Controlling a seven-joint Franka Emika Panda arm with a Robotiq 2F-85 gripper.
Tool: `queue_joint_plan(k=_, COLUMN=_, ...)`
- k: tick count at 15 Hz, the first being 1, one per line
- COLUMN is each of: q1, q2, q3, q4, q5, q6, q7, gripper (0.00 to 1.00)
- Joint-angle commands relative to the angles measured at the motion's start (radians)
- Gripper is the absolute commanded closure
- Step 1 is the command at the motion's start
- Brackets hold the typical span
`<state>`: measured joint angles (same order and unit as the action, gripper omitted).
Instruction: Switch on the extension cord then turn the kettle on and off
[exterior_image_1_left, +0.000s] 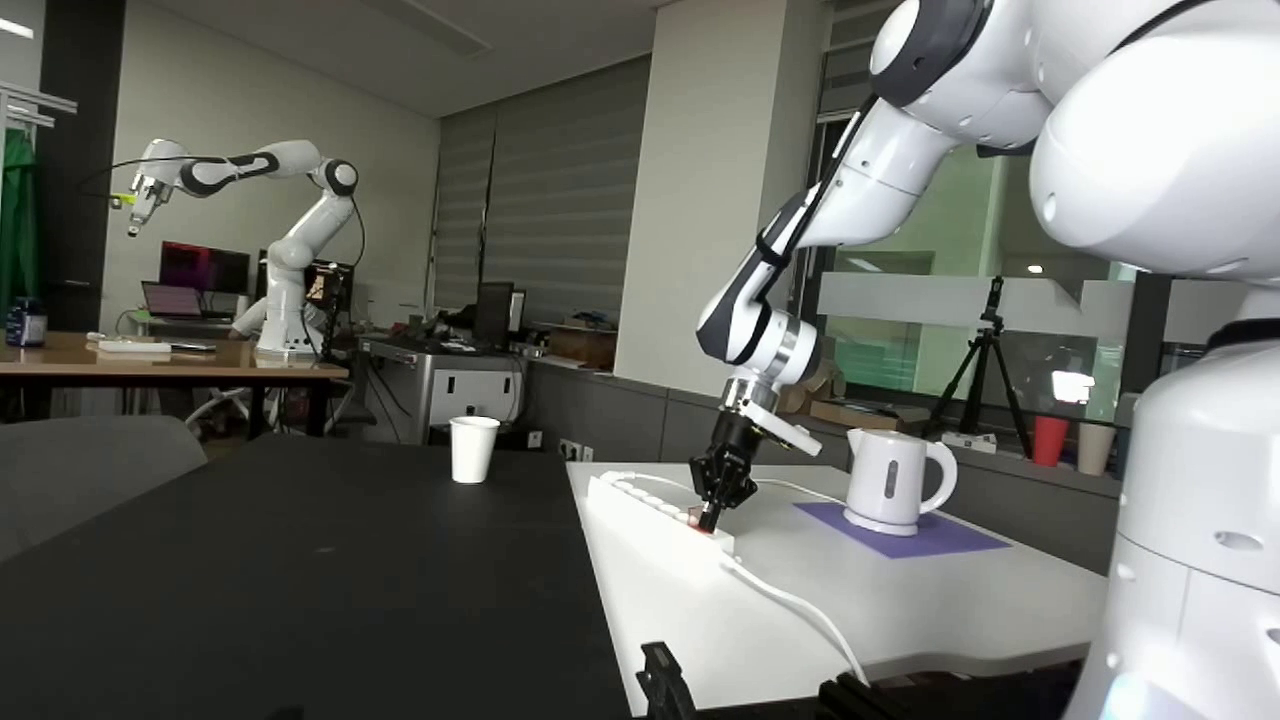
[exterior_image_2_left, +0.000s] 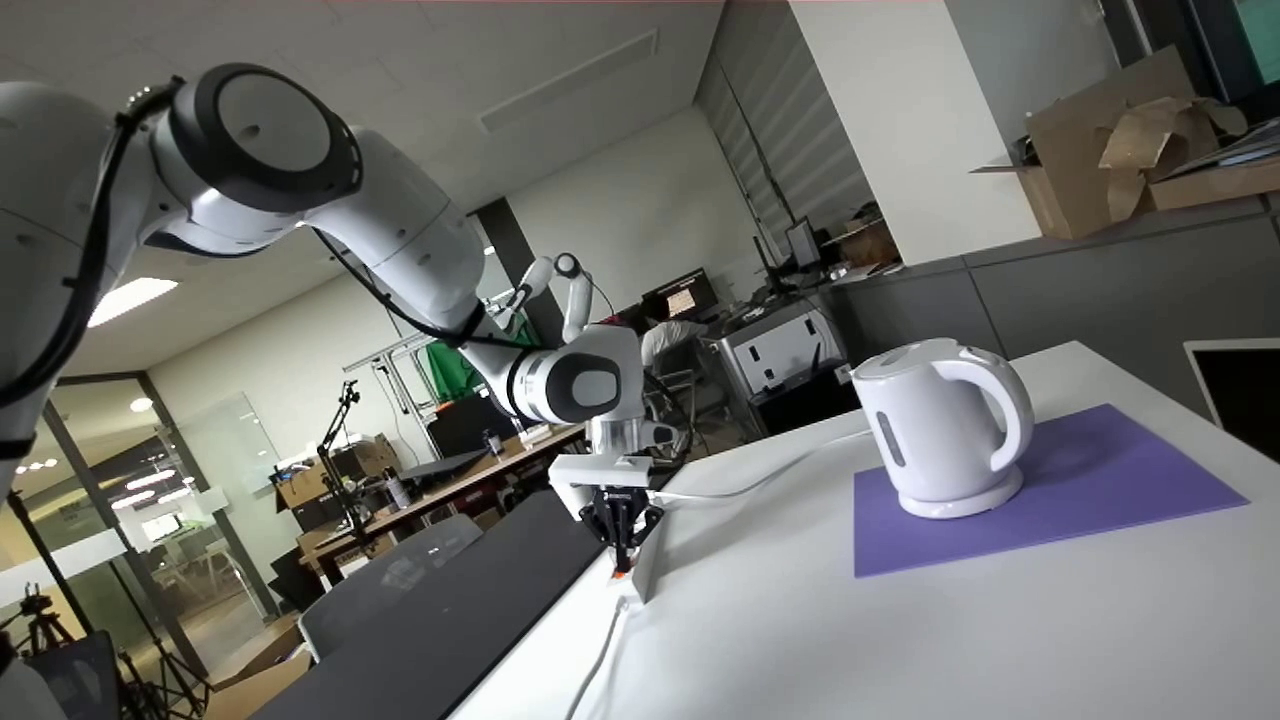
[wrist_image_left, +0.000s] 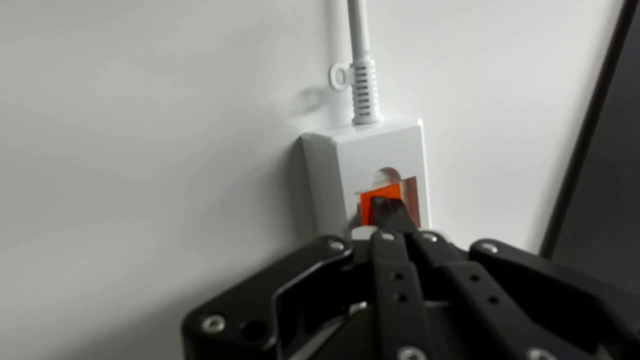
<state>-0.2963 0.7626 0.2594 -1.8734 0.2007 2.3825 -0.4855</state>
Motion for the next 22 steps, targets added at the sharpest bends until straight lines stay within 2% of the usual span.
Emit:
queue_joint_plan(k=1, q1=0.064, q2=-0.033, q3=-0.027, q4=0.012, q5=-0.004, q6=-0.026, q7=0.025, gripper=1.0)
queue_joint_plan(k=6, q1=0.141, q2=-0.103, q3=-0.053, q4=-0.019, q5=-0.03, q6=-0.033, q7=0.052, gripper=1.0)
queue_joint_plan(k=14, q1=0.247, q2=-0.201, q3=-0.145, q4=-0.032, q5=-0.151, q6=-0.066, q7=0.125, gripper=1.0)
queue_joint_plan(k=18, q1=0.32, q2=-0.215, q3=-0.228, q4=-0.041, q5=-0.313, q6=-0.043, q7=0.221, gripper=1.0)
queue_joint_plan(k=22, q1=0.35, q2=-0.211, q3=-0.276, q4=-0.046, q5=-0.428, q6=-0.02, q7=0.278, gripper=1.0)
